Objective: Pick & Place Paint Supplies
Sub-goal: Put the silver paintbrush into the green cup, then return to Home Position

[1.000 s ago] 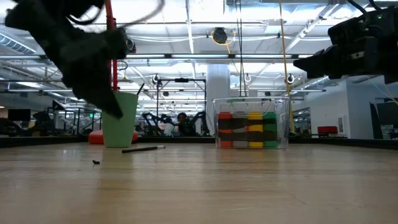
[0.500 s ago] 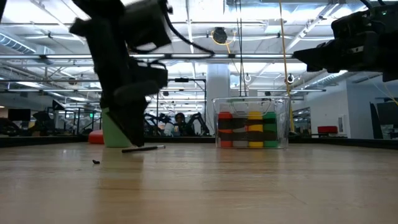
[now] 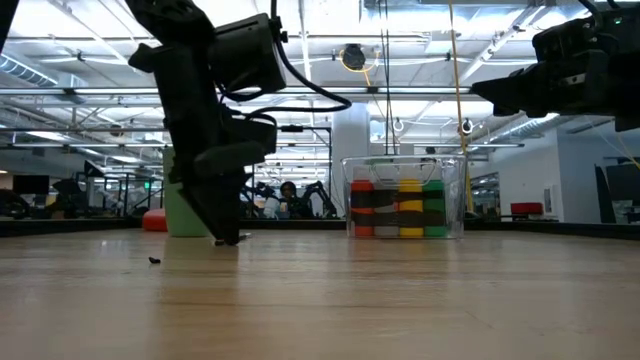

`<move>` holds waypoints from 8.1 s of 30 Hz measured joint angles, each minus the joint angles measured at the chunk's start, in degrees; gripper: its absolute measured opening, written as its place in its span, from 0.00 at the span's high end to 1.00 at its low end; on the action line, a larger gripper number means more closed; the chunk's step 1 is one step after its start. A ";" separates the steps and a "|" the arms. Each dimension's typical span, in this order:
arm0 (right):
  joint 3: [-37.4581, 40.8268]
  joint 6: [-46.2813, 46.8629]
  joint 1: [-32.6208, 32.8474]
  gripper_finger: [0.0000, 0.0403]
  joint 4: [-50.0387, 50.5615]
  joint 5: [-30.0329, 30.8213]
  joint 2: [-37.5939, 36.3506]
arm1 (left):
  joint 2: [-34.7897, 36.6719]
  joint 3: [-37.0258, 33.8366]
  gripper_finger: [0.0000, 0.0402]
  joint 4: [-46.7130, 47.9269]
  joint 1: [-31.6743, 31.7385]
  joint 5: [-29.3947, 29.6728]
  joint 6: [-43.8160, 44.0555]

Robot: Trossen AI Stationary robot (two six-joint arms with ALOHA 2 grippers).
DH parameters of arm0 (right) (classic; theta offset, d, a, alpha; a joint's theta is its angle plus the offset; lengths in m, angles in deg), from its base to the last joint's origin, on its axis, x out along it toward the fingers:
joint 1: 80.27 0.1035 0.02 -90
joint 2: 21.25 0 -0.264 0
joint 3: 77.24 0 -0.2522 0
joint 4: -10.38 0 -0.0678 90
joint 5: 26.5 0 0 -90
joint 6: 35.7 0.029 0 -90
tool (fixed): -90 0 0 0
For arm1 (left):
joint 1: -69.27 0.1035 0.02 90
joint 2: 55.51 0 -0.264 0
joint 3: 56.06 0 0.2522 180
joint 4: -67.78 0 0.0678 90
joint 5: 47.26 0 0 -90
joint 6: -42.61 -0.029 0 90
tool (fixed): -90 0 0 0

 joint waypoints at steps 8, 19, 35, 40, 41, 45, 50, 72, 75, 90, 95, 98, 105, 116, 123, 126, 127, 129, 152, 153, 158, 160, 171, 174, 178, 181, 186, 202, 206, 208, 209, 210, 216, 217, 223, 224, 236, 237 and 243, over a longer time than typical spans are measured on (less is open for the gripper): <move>0.00 0.00 0.00 0.99 0.20 -0.02 0.00 | -0.15 -0.11 0.90 0.06 -1.21 -1.22 -1.48; 0.01 -0.07 0.00 0.99 0.22 0.02 -0.02 | 1.74 -0.35 0.99 1.31 -5.25 3.82 -6.34; 0.01 -0.04 0.00 0.99 0.01 0.09 0.04 | 10.41 28.03 1.00 40.07 -15.61 38.15 -23.90; -0.02 -0.13 0.00 0.99 0.11 0.11 0.07 | 10.33 34.52 1.00 42.67 -16.10 55.60 -47.08; 0.00 -0.17 0.00 0.99 0.15 0.11 0.07 | 10.34 34.50 1.00 42.95 -15.96 59.86 -52.83; 0.01 -0.50 0.00 0.99 0.22 0.11 0.07 | 10.26 33.65 1.00 46.48 -14.15 71.88 -67.42; -0.02 -0.65 0.00 0.99 0.28 0.11 0.07 | 10.26 32.16 1.00 52.67 -12.84 72.78 -69.79; 0.01 1.28 0.00 0.99 1.33 0.13 0.87 | 25.20 15.58 1.00 61.69 -14.61 69.46 -68.40; 0.01 1.22 0.00 0.99 1.29 0.14 0.92 | 27.90 11.38 1.00 62.13 -14.61 63.52 -71.14; -0.02 5.78 0.91 0.99 3.65 0.17 1.07 | 28.16 5.16 1.00 61.75 -13.30 59.77 -74.71; 0.01 5.70 2.57 0.99 3.68 0.15 1.07 | 28.13 5.16 1.00 61.78 -12.55 55.84 -76.34; 0.00 5.58 3.82 0.99 3.13 0.17 1.07 | 28.13 5.16 1.00 61.75 -11.70 54.07 -76.41; 0.01 4.61 5.24 0.99 2.47 0.20 1.07 | 26.74 5.16 0.99 61.58 -9.79 51.52 -76.53; 0.00 4.50 5.38 0.99 1.60 0.24 1.07 | 22.07 5.14 0.99 61.31 -6.64 51.81 -77.83; -0.02 4.50 5.38 0.99 1.55 0.23 1.07 | 19.40 5.14 0.99 61.18 -4.81 52.48 -77.92; 0.00 4.50 5.38 0.99 1.55 0.22 1.07 | 18.60 5.14 0.99 60.49 -4.49 52.48 -77.39; 0.01 4.50 5.38 0.99 1.53 0.22 1.07 | 18.48 5.14 0.99 59.79 -4.49 52.28 -76.64; 0.01 4.50 5.38 0.99 1.53 0.22 1.09 | 18.33 5.14 0.99 58.72 -4.53 50.66 -75.63; -0.01 4.50 5.38 0.99 1.53 0.20 1.09 | 18.33 5.44 0.73 61.60 -6.94 57.98 -66.42; 0.01 4.50 5.38 0.99 1.53 0.20 1.09 | 18.50 5.75 0.73 61.89 -7.48 60.11 -66.22; 0.01 4.50 5.38 0.99 1.53 0.20 1.09 | 22.75 12.17 0.73 61.75 -9.80 57.90 -59.61; -0.01 4.50 5.38 0.99 1.53 0.20 1.07 | 25.90 15.97 0.73 60.98 -10.04 49.80 -53.53; 0.01 4.52 5.38 0.99 0.15 0.17 1.09 | 41.64 15.68 0.73 6.39 -7.66 27.75 -32.22; 0.00 4.50 5.38 0.99 0.20 0.17 1.09 | 41.79 11.03 0.73 -2.66 -6.54 18.18 -36.32; 0.01 4.50 5.38 0.99 0.20 0.15 1.12 | 40.97 2.48 0.73 -12.59 -6.15 12.15 -38.66; 0.01 4.20 5.38 0.99 0.22 0.15 1.23 | 40.66 -6.14 0.73 -23.91 -7.17 9.52 -38.66; -0.01 4.09 5.38 0.99 0.23 0.15 1.33 | 38.36 -18.80 0.83 -53.30 -10.26 -3.12 -37.73; -0.01 6.06 4.35 0.99 1.67 -0.04 0.72 | 63.16 -22.73 1.00 -31.15 -6.79 10.41 -47.90; 0.01 8.02 2.06 0.99 1.68 -2.22 -0.52 | 69.25 -28.21 1.00 -32.01 -0.10 4.43 -51.03; 0.00 8.60 1.33 0.99 1.54 -6.06 -1.07 | 71.92 -32.83 1.00 -37.73 3.68 -0.23 -51.12; 0.01 9.31 1.18 0.99 1.21 -7.08 -1.30 | 73.02 -35.28 1.00 -41.18 5.79 -4.46 -51.03; 0.01 9.89 1.06 0.99 0.92 -7.37 -1.39 | 74.07 -37.40 1.00 -42.94 7.68 -8.65 -51.10; 0.01 11.64 0.64 0.99 2.40 -7.43 -2.88 | 81.31 -45.18 1.00 -43.37 14.99 -14.62 -48.22; 0.01 12.66 0.59 0.99 2.40 -7.28 -3.58 | 82.76 -46.00 1.00 -43.35 15.21 -15.18 -48.02; 0.01 16.48 3.78 1.00 2.99 -4.19 -6.62 | 89.65 -49.26 1.00 -42.72 14.14 -15.27 -47.85; 0.01 16.56 4.83 1.00 3.58 -2.26 -7.01 | 90.33 -49.42 1.00 -41.86 13.68 -15.29 -47.88; -3.31 8.40 25.92 1.00 14.89 14.83 -9.18 | 93.04 -49.42 1.00 -38.19 4.70 -10.85 -51.83; -3.48 6.90 27.35 1.00 16.69 16.92 -10.18 | 93.90 -49.41 1.00 -37.29 4.39 -10.44 -52.41; -3.46 2.51 30.09 1.00 23.96 21.67 -18.88 | 99.48 -49.38 1.00 -32.80 5.55 -8.60 -54.30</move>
